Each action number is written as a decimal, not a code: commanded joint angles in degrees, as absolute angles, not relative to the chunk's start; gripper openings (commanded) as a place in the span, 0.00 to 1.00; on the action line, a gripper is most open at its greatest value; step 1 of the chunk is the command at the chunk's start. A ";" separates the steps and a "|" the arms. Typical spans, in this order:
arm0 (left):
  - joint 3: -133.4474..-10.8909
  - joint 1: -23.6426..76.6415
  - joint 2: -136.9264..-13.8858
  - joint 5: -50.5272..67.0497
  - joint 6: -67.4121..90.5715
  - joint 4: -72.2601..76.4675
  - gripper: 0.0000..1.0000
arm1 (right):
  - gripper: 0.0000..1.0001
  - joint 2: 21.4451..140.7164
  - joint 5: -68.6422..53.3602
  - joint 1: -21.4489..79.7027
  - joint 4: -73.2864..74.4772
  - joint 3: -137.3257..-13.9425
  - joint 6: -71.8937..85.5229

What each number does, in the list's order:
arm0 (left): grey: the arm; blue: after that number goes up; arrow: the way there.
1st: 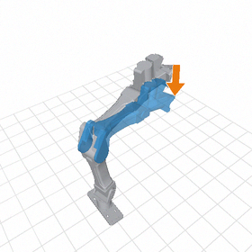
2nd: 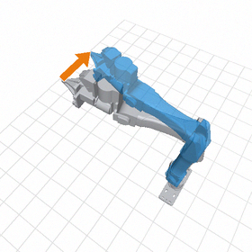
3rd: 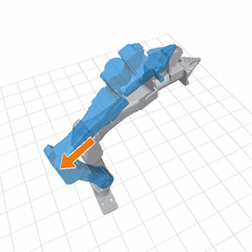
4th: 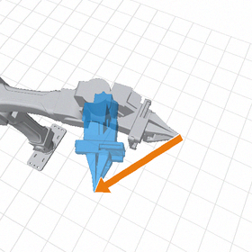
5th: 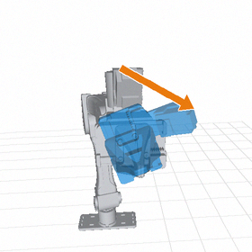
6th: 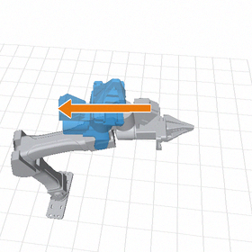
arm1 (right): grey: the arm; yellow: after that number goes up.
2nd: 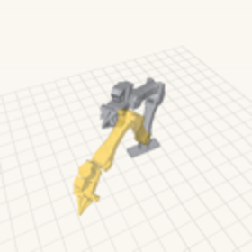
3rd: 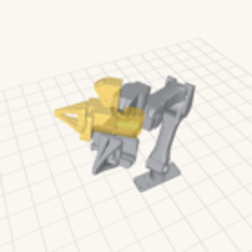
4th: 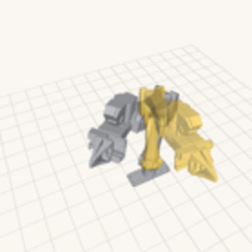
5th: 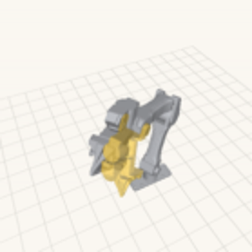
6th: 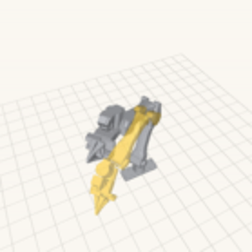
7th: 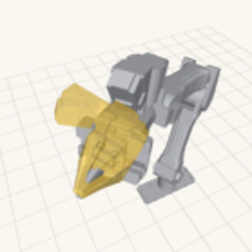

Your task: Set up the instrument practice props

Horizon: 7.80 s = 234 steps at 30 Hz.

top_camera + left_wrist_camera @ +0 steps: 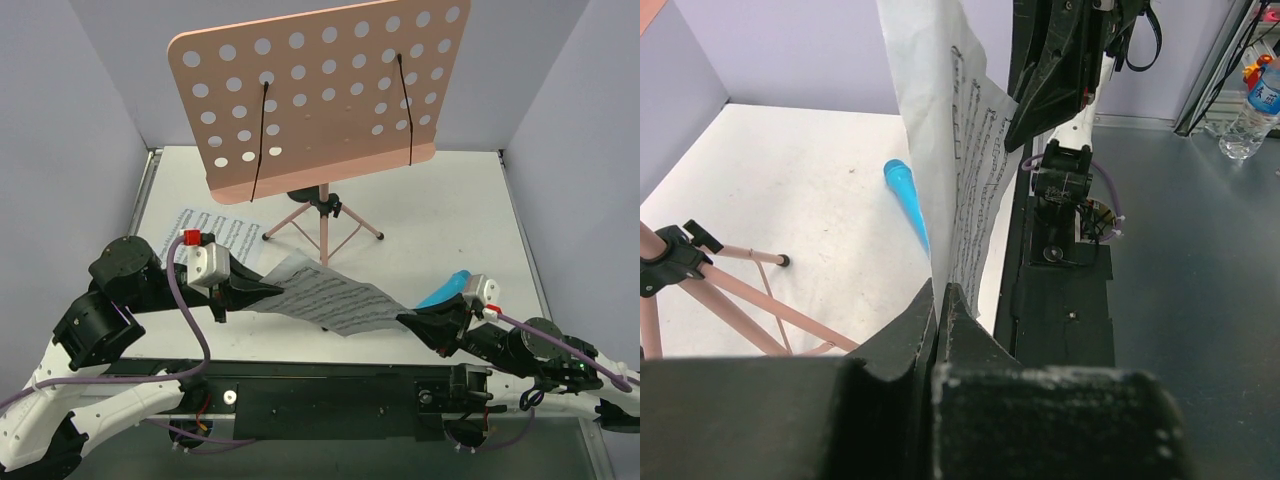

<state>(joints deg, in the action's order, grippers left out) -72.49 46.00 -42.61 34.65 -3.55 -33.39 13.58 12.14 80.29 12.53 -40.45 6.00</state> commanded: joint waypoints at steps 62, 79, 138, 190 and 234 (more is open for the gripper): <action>-61.52 65.13 -59.86 23.29 0.26 -16.44 0.00 | 0.52 26.20 7.20 80.24 21.54 -52.21 6.59; -56.78 50.98 -44.21 34.36 13.61 -2.20 0.00 | 0.57 13.37 14.15 80.16 1.78 -38.41 3.34; -89.82 48.43 -53.96 -12.48 -2.64 -12.75 0.65 | 0.00 55.28 8.09 69.88 0.53 -93.16 -21.71; -100.20 46.76 -67.15 -18.28 -3.60 -9.85 0.25 | 0.00 73.48 -46.67 15.21 -37.09 -102.83 37.09; -83.58 46.05 -57.66 -7.73 2.02 11.25 0.00 | 0.00 82.62 -45.18 29.26 -51.85 -100.99 34.01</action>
<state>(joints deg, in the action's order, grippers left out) -83.07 46.15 -59.05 -9.96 0.54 5.23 82.46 -45.82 27.92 -43.64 -100.86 34.35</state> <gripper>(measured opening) 0.115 0.001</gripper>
